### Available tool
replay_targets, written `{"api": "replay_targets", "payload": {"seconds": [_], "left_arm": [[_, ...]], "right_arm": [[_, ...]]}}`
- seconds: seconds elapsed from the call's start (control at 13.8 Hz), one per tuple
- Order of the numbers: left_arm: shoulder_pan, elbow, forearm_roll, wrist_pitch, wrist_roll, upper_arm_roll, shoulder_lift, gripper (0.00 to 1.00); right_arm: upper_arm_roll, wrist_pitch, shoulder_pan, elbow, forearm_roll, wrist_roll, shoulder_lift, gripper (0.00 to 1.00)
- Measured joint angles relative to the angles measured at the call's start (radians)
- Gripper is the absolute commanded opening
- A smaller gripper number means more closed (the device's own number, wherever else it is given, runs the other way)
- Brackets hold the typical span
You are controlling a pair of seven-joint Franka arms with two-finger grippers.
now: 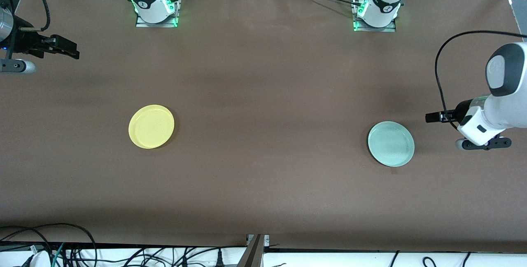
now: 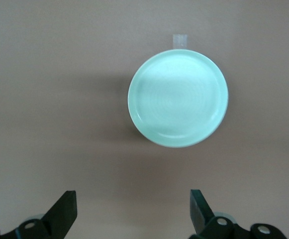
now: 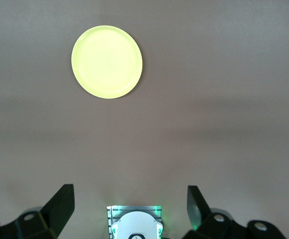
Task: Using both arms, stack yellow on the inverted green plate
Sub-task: 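Move the left gripper down to the rim of the green plate, then close the left gripper on the green plate's rim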
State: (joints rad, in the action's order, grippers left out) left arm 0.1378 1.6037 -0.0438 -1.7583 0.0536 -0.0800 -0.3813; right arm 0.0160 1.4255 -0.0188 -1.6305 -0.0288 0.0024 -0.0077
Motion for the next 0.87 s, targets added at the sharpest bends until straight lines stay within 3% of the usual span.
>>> {"api": "replay_targets", "payload": {"seconds": [0.51,0.8,0.87], "left_arm": [[0.061,0.367,0.0,-0.528,0.007,0.001,-0.027,1.0],[0.063,0.395,0.0,-0.625,0.017,0.001,-0.097,1.0],[0.064,0.393,0.0,-0.639,0.018,0.001,-0.108,0.92]], "right_arm": [[0.0,0.0,0.0,0.0,0.0,0.0,0.0,1.0],[-0.001,0.0,0.0,0.0,0.0,0.0,0.0,1.0],[-0.001,0.0,0.0,0.0,0.0,0.0,0.0,1.0]]}}
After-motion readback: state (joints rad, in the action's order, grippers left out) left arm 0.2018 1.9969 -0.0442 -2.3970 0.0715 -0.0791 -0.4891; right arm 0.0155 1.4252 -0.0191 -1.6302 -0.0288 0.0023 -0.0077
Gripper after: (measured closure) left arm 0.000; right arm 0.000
